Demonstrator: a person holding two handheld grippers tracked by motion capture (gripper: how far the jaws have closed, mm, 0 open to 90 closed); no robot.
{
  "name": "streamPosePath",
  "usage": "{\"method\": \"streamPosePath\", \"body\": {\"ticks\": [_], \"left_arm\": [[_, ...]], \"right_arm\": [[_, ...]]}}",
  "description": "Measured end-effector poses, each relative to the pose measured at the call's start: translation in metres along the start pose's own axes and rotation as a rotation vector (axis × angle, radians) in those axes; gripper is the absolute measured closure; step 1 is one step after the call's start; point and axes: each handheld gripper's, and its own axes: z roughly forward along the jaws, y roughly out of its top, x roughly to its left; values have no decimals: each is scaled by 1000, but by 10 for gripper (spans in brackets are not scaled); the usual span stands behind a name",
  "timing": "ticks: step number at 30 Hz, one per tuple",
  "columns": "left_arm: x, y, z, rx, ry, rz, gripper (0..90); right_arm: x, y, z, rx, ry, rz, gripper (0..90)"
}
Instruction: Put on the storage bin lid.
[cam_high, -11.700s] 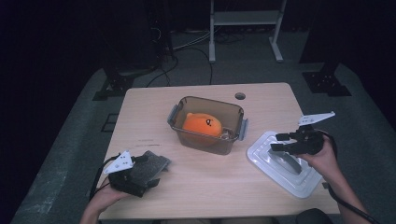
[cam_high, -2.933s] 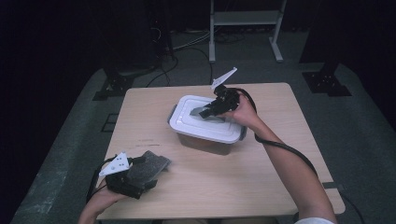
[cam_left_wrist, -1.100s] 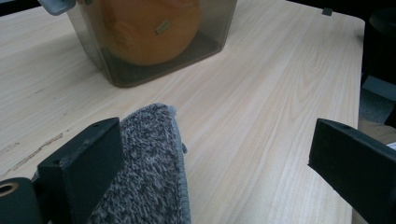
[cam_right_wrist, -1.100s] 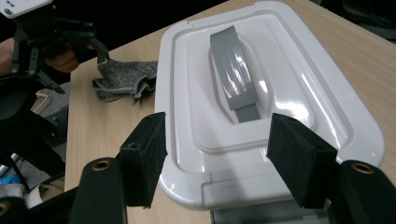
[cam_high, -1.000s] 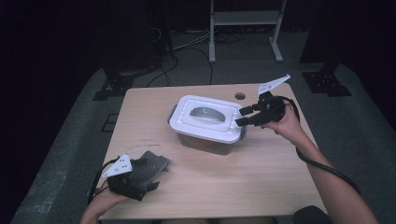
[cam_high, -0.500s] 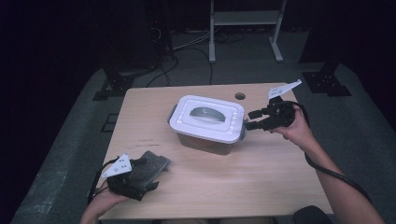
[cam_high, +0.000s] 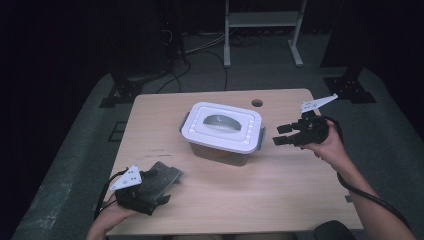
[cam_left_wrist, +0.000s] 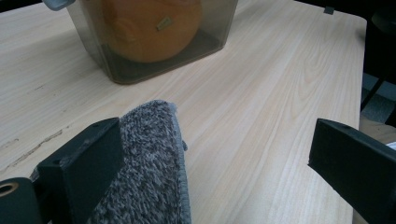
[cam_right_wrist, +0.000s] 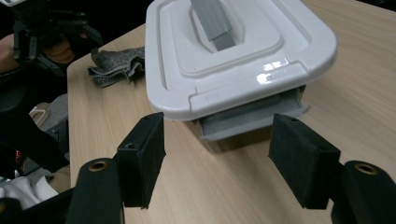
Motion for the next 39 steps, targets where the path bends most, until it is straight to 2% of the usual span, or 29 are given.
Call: {"method": "streamPosePath", "body": {"ticks": [39], "left_arm": [[0,-2,-2,4,5,-2,25]], "right_arm": [[-13,-85,-30,-21,-40,153,345]]}}
